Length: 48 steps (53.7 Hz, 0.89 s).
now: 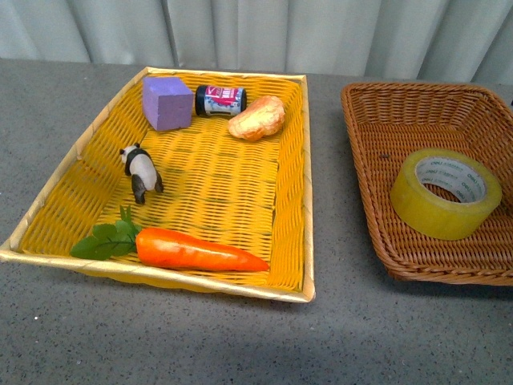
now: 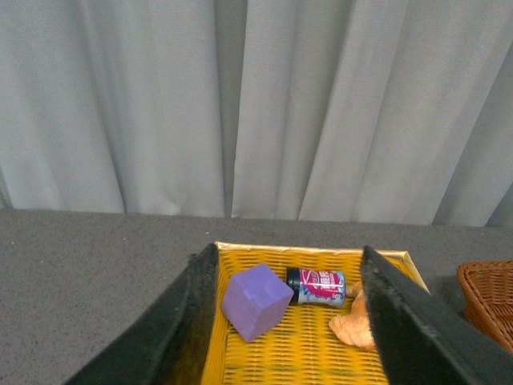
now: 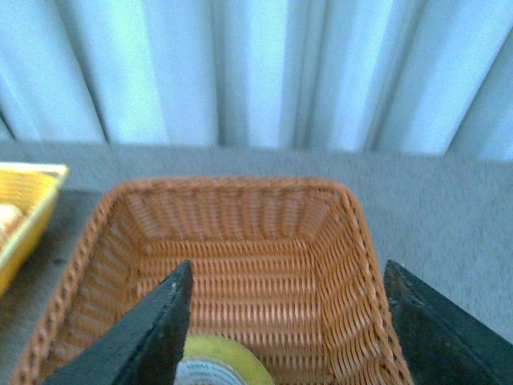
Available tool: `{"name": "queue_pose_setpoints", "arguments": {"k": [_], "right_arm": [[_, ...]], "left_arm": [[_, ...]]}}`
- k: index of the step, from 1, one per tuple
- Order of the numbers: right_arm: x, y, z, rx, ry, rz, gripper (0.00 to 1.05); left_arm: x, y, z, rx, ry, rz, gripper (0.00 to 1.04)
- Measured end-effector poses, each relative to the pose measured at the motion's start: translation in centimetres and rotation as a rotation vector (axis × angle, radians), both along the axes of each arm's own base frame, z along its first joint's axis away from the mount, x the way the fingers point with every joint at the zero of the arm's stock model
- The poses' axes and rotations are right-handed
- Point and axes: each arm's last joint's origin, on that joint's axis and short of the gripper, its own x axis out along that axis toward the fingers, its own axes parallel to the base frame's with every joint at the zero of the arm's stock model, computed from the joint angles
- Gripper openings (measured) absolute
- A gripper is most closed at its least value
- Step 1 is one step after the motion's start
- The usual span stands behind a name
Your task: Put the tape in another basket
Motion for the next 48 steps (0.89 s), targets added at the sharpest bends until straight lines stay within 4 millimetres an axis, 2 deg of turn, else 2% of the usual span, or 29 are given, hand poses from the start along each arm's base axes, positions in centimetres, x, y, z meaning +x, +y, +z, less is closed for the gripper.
{"name": "queue_pose_setpoints", "arguments": {"k": [8, 11, 14, 20, 26, 36, 48], "right_arm": [[-3.2, 0.2, 2.2, 0.002, -0.151, 0.004, 0.42], [-4.7, 0.2, 2.4, 0.003, -0.153, 0.004, 0.3], [-5.8, 0.2, 2.3, 0.003, -0.142, 0.008, 0.19], [-7.6, 0.2, 2.8, 0.002, -0.114, 0.007, 0.0], [-9.3, 0.2, 3.5, 0.007, -0.143, 0.007, 0.01], [-11.6, 0.2, 3.4, 0.007, -0.135, 0.007, 0.01], [-13.7, 0.2, 3.4, 0.009, -0.134, 0.007, 0.01]], "left_arm": [[-2.8, 1.2, -1.5, 0.009, 0.01, 0.002, 0.26], [-4.1, 1.7, -2.0, 0.013, 0.011, 0.006, 0.13], [-5.0, 2.1, -2.4, 0.011, 0.012, 0.011, 0.04], [-6.5, 2.5, -3.0, 0.015, 0.012, 0.006, 0.04], [-7.9, 2.8, -3.5, 0.015, 0.01, 0.002, 0.04], [-9.9, 4.1, -4.2, 0.015, 0.013, 0.01, 0.04], [-11.7, 4.1, -4.7, 0.015, 0.014, 0.006, 0.04]]}}
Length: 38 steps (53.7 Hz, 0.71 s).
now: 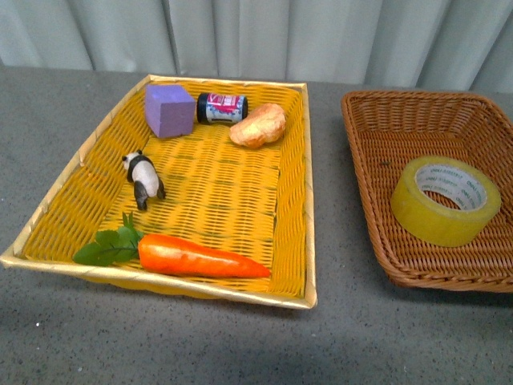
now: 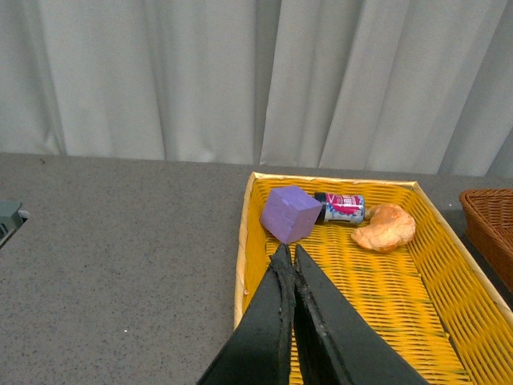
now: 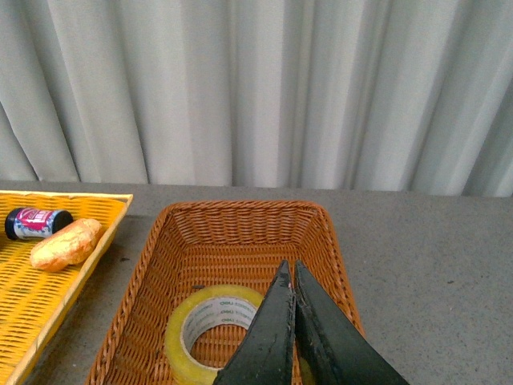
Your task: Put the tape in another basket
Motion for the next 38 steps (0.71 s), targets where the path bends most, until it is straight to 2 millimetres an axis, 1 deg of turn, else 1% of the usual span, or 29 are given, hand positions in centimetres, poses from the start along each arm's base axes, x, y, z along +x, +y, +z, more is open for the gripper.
{"name": "queue_pose_setpoints", "arguments": {"k": [5, 9, 21, 38], "right_arm": [[-0.7, 0.0, 0.0, 0.0, -0.001, 0.0, 0.01], [-1.4, 0.0, 0.1, 0.0, -0.003, 0.0, 0.01], [-2.7, 0.0, 0.1, 0.0, -0.006, 0.0, 0.01], [-4.3, 0.0, 0.6, 0.0, -0.019, 0.0, 0.01]], "left_arm": [[-0.5, 0.0, -0.5, 0.0, -0.017, 0.0, 0.04], [-1.1, 0.0, -1.1, 0.0, 0.003, 0.0, 0.04], [-2.1, 0.0, -0.5, 0.0, -0.019, 0.0, 0.04], [-3.5, 0.0, -0.1, 0.0, -0.03, 0.0, 0.04]]}}
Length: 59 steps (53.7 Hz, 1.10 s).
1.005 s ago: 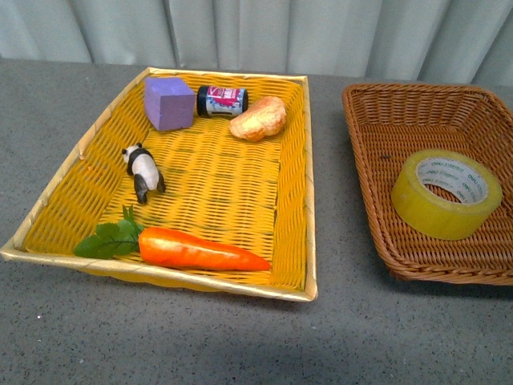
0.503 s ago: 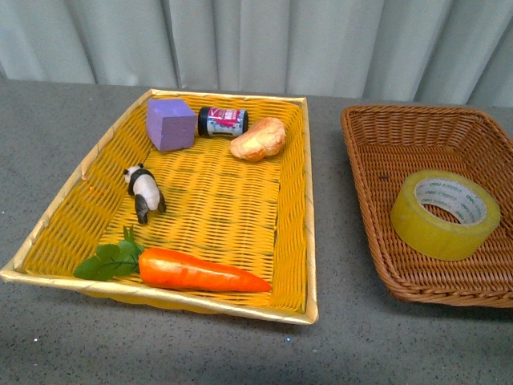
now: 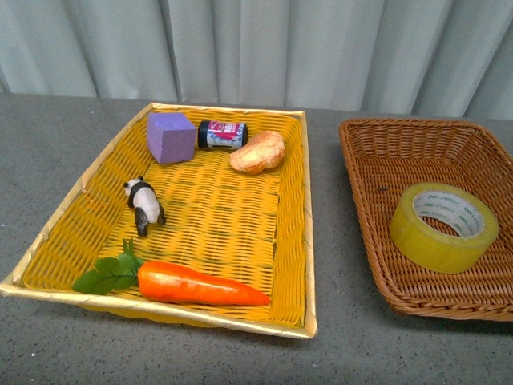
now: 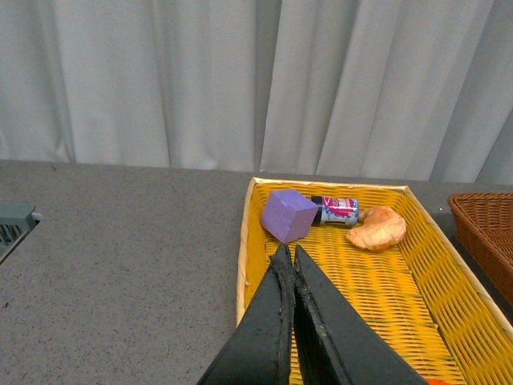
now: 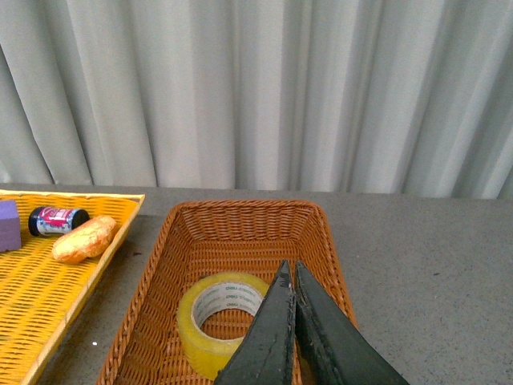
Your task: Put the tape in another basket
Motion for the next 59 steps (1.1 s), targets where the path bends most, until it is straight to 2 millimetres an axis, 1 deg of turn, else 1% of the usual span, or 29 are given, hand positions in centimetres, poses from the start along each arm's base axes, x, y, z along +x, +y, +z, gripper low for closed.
{"name": "queue_pose_setpoints", "arguments": {"k": [35, 40, 42, 47, 50, 59], "right_arm": [[-1.8, 0.0, 0.1, 0.0, -0.008, 0.001, 0.01], [-1.9, 0.0, 0.1, 0.0, -0.008, 0.002, 0.01], [-2.0, 0.0, 0.1, 0.0, -0.008, 0.002, 0.01], [-2.7, 0.0, -0.4, 0.0, 0.029, 0.005, 0.01], [-3.0, 0.0, -0.2, 0.0, 0.003, 0.003, 0.01], [-3.0, 0.0, -0.2, 0.0, -0.001, 0.003, 0.01]], "left_arm": [[-1.6, 0.0, 0.0, 0.0, -0.003, 0.0, 0.04], [-2.4, 0.0, -0.5, 0.0, 0.031, 0.0, 0.04], [-2.6, 0.0, -0.3, 0.0, 0.013, 0.0, 0.04], [-2.7, 0.0, -0.3, 0.0, 0.002, 0.0, 0.04], [-2.7, 0.0, -0.3, 0.0, 0.004, 0.001, 0.04], [-2.7, 0.0, -0.3, 0.0, 0.004, 0.0, 0.04]]}}
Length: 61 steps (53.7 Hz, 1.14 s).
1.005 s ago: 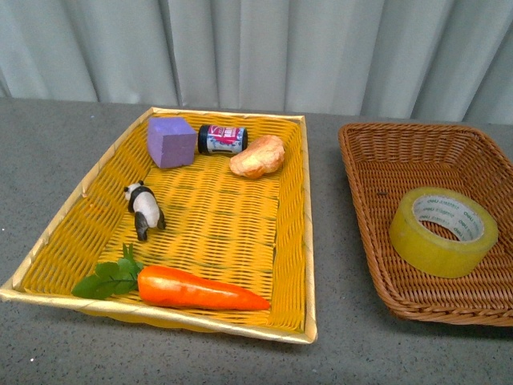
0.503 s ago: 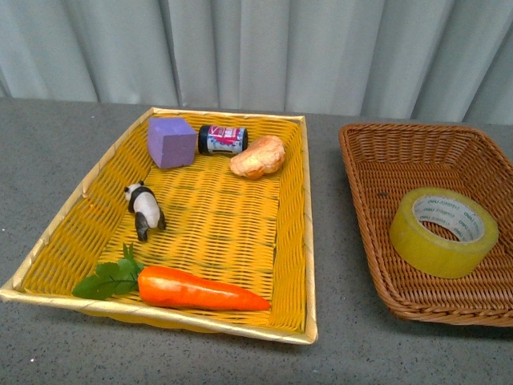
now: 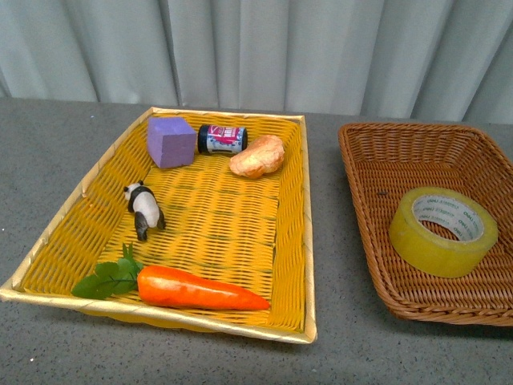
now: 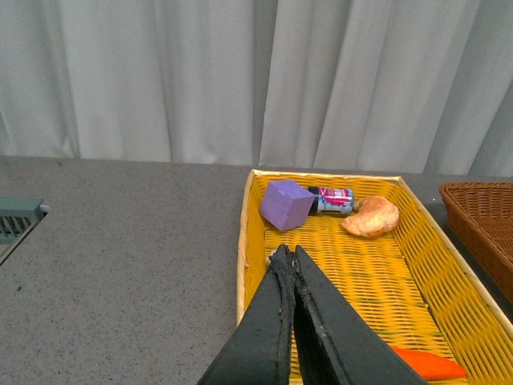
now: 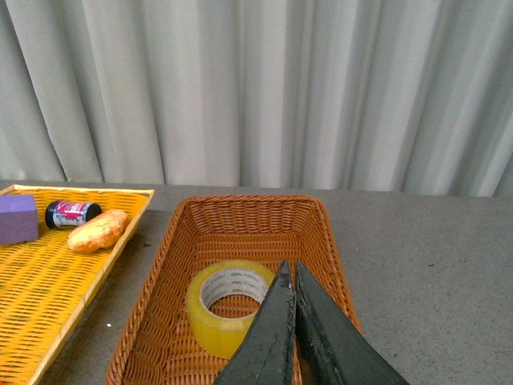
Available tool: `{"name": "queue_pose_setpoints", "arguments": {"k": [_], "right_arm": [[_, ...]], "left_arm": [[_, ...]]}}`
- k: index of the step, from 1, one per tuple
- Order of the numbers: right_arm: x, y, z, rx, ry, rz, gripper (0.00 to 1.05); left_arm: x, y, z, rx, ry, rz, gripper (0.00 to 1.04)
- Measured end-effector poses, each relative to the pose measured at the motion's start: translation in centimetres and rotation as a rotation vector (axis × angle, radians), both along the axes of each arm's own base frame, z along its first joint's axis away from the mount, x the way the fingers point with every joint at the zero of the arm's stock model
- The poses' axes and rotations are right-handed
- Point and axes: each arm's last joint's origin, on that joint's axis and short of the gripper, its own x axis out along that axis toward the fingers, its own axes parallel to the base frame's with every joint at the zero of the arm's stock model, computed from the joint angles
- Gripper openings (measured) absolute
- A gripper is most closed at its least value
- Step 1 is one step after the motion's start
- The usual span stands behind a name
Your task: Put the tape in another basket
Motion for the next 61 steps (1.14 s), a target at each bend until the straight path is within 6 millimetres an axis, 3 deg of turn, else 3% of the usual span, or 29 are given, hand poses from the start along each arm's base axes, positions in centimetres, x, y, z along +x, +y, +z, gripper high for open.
{"name": "queue_pose_setpoints", "arguments": {"k": [9, 11, 23, 36, 38, 61], "right_arm": [[0.0, 0.0, 0.0, 0.0, 0.0, 0.0, 0.01], [0.0, 0.0, 0.0, 0.0, 0.0, 0.0, 0.06], [0.0, 0.0, 0.0, 0.0, 0.0, 0.0, 0.54], [0.0, 0.0, 0.0, 0.0, 0.0, 0.0, 0.96], [0.0, 0.0, 0.0, 0.001, 0.0, 0.0, 0.98], [0.0, 0.0, 0.0, 0.001, 0.0, 0.0, 0.96]], "left_arm": [[0.0, 0.0, 0.0, 0.0, 0.0, 0.0, 0.04], [0.0, 0.0, 0.0, -0.001, 0.0, 0.0, 0.06], [0.0, 0.0, 0.0, 0.0, 0.0, 0.0, 0.55], [0.0, 0.0, 0.0, 0.0, 0.0, 0.0, 0.97], [0.0, 0.0, 0.0, 0.001, 0.0, 0.0, 1.0], [0.0, 0.0, 0.0, 0.002, 0.0, 0.0, 0.98]]}}
